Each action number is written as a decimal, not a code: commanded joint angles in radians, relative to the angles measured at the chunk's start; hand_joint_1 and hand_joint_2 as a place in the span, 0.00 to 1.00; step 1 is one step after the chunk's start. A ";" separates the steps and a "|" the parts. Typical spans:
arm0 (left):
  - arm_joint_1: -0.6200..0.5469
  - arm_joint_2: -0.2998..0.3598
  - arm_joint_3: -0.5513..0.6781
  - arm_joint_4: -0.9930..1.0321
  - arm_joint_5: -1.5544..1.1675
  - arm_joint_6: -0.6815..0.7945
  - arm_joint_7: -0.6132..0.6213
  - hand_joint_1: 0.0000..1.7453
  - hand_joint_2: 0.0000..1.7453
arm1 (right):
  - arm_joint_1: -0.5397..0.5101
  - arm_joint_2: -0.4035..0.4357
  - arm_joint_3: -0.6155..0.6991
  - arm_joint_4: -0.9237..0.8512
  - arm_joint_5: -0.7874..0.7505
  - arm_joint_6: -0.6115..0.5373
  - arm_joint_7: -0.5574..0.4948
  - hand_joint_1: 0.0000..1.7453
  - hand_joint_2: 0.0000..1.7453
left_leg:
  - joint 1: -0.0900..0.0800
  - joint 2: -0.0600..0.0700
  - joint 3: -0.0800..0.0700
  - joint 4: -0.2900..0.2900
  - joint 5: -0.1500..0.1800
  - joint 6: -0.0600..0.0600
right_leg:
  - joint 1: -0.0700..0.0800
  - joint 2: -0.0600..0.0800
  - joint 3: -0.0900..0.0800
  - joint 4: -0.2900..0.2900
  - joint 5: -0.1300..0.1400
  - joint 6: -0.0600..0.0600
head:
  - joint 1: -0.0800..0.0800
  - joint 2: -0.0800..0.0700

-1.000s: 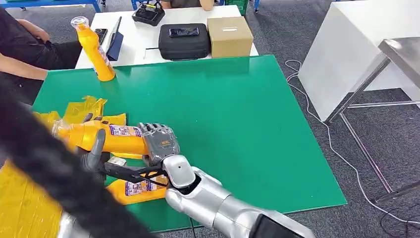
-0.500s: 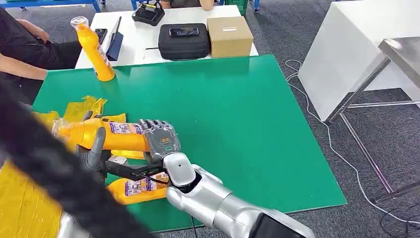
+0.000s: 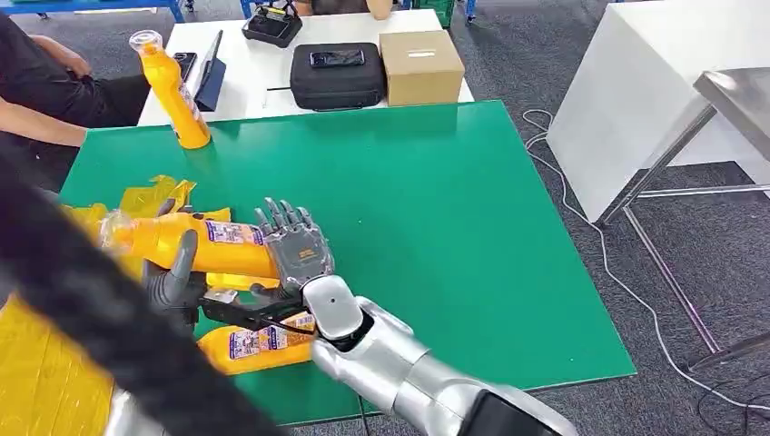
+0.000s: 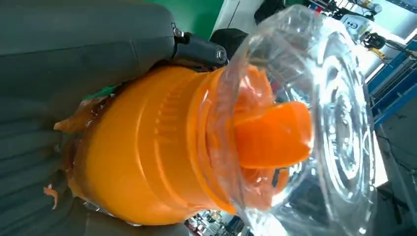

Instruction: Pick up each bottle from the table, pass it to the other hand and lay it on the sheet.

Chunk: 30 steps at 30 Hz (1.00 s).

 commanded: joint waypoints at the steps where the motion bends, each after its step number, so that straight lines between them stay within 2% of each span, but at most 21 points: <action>1: -0.003 0.009 0.042 -0.015 -0.011 0.000 -0.028 1.00 1.00 | 0.019 -0.068 -0.042 -0.032 0.065 0.002 -0.039 0.00 0.00 | 0.000 -0.003 0.002 -0.001 0.001 -0.001 | 0.000 -0.004 0.003 -0.002 0.000 0.001 | 0.000 0.000; 7: 0.029 0.009 0.059 -0.019 -0.007 -0.014 -0.038 1.00 1.00 | 0.088 -0.117 -0.076 -0.119 0.105 0.016 -0.038 0.00 0.00 | 0.000 -0.002 0.002 -0.001 0.000 -0.001 | 0.000 -0.004 0.003 -0.002 0.000 0.001 | 0.000 0.000; 11: 0.031 0.010 0.058 -0.017 -0.007 -0.015 -0.039 1.00 1.00 | 0.096 -0.122 -0.084 -0.130 0.111 0.021 -0.040 0.00 0.00 | 0.000 -0.002 0.000 -0.001 0.000 0.000 | 0.000 -0.002 0.001 -0.001 0.000 0.000 | 0.000 0.000; 15: 0.044 0.016 0.062 -0.018 -0.001 -0.022 -0.055 1.00 1.00 | 0.145 -0.175 -0.115 -0.220 0.124 0.021 -0.047 0.00 0.00 | 0.000 -0.003 0.001 -0.001 0.001 -0.001 | 0.000 -0.004 0.003 -0.002 0.000 0.000 | 0.000 0.000; 20: 0.043 0.016 0.063 -0.018 -0.001 -0.023 -0.056 1.00 1.00 | 0.147 -0.176 -0.119 -0.232 0.121 0.018 -0.053 0.00 0.00 | 0.000 -0.002 0.000 -0.001 0.000 -0.001 | 0.000 -0.003 0.002 -0.001 0.000 0.000 | 0.000 0.000; 24: 0.062 0.024 0.085 -0.057 -0.022 -0.011 -0.090 1.00 1.00 | 0.210 -0.258 -0.167 -0.414 0.007 -0.058 -0.168 0.00 0.00 | 0.000 -0.003 0.001 -0.001 0.000 -0.001 | 0.000 -0.005 0.003 -0.001 -0.001 0.000 | 0.000 0.000; 26: 0.061 0.033 0.106 -0.084 -0.048 0.006 -0.101 1.00 1.00 | 0.231 -0.293 -0.184 -0.501 -0.006 -0.083 -0.188 0.00 0.00 | 0.000 -0.004 0.001 -0.001 0.000 -0.001 | 0.000 -0.005 0.003 -0.001 -0.001 0.001 | 0.000 0.000; 27: 0.062 0.044 0.133 -0.114 -0.092 0.039 -0.125 1.00 1.00 | 0.252 -0.315 -0.206 -0.567 -0.059 -0.099 -0.220 0.00 0.00 | 0.000 -0.003 -0.001 0.000 0.000 -0.001 | 0.000 -0.004 0.001 -0.001 -0.001 0.001 | 0.000 0.000; 30: 0.067 0.058 0.167 -0.153 -0.137 0.062 -0.119 1.00 1.00 | 0.280 -0.336 -0.231 -0.630 -0.069 -0.100 -0.231 0.00 0.00 | 0.000 -0.002 -0.001 0.000 0.000 -0.001 | 0.000 -0.002 0.000 0.000 -0.001 0.000 | 0.000 0.000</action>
